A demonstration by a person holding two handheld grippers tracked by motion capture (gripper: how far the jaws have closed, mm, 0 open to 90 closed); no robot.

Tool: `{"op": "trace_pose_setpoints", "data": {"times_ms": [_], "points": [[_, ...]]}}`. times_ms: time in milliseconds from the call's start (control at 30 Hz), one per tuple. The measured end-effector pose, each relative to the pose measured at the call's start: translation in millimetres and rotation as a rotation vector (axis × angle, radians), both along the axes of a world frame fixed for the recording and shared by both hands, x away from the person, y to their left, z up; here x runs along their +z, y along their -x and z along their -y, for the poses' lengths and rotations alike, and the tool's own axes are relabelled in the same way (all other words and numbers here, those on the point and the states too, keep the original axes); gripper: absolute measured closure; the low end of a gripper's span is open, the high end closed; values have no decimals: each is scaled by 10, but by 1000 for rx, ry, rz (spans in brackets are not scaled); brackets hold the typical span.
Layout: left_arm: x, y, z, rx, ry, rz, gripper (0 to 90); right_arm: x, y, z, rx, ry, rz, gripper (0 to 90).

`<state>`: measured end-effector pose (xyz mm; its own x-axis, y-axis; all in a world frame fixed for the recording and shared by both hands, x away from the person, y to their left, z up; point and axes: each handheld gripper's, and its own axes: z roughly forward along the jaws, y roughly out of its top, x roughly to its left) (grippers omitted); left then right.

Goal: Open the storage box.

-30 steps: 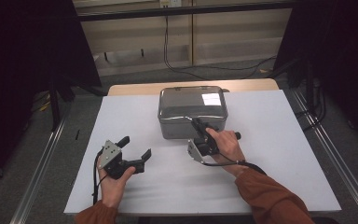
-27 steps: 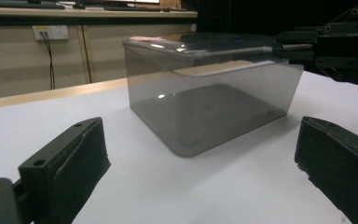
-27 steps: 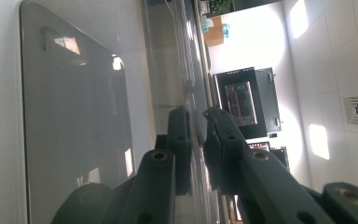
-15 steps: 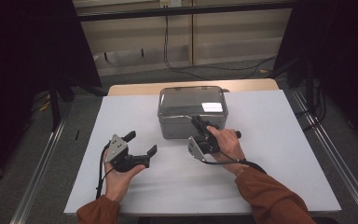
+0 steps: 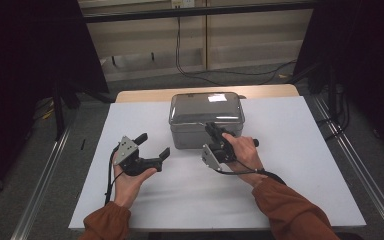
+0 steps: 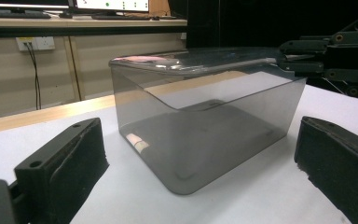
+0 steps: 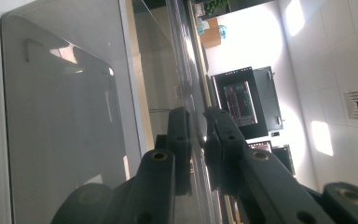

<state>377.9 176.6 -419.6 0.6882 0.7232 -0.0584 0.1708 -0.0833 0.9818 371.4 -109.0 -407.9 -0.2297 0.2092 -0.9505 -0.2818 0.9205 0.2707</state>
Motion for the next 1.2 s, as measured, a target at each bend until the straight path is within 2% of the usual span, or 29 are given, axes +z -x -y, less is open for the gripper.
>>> {"op": "trace_pose_setpoints", "data": {"times_ms": [400, 467, 733, 833, 1000, 1133, 1200], "points": [[45, -121, 66, 5, -21, 22, 20, 55, -16, 1, 0, -26, 3, 801], [62, -147, 78, -4, -35, 30, 25, 70, -18, -2, -2, -26, 6, 802], [99, -231, 171, -30, -48, 44, 27, 103, -32, 7, 1, -41, 6, 801], [107, -264, 208, -30, -39, 51, 31, 117, -34, 6, -1, -44, 9, 803], [138, -335, 248, -20, -55, 52, 40, 146, -49, 8, 2, -54, 14, 805], [160, -394, 262, -11, -35, 55, 40, 176, -54, 7, -3, -57, 14, 807], [165, -429, 280, -16, -48, 53, 40, 191, -63, 12, -1, -62, 11, 807]]}}
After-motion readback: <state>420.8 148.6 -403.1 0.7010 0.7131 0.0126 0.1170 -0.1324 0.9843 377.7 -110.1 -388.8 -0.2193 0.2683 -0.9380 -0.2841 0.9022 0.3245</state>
